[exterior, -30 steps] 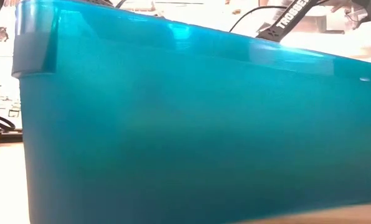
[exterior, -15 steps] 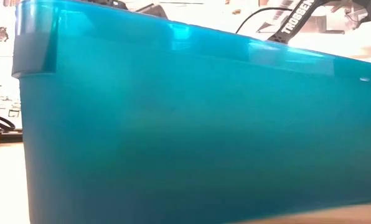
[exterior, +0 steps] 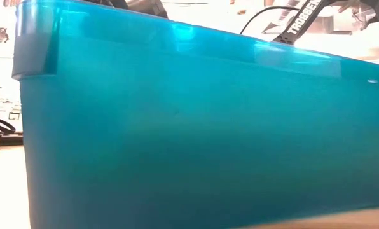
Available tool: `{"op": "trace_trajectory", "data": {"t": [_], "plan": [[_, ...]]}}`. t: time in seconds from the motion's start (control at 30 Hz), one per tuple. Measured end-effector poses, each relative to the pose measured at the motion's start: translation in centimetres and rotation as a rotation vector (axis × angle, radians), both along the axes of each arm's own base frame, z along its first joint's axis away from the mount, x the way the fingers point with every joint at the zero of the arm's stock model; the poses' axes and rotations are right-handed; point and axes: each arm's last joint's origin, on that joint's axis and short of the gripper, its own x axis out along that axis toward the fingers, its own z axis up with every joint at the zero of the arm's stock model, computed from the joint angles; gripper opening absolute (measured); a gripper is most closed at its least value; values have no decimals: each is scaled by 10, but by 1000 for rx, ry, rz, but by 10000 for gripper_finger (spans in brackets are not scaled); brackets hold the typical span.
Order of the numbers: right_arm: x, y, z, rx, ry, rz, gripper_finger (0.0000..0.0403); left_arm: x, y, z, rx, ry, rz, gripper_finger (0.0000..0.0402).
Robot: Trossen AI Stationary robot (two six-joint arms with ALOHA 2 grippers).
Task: Fold microfiber towels
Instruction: Fold the yellow microfiber towel
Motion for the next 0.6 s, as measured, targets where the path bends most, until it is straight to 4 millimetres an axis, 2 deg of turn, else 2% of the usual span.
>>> {"op": "trace_trajectory", "data": {"t": [0.17,0.27,0.33,0.43,0.6], "plan": [[0,0,0,0,0,1,175,-9,0,37,142,-189,175,212],[0,0,0,1,0,1,175,-4,-2,45,197,-332,220,182],[0,1,0,1,0,2,175,2,-3,34,163,-345,182,157],[0,1,0,1,0,3,175,5,-3,8,131,-255,187,123],[0,1,0,1,0,2,175,11,-5,-22,87,-163,175,90]]}}
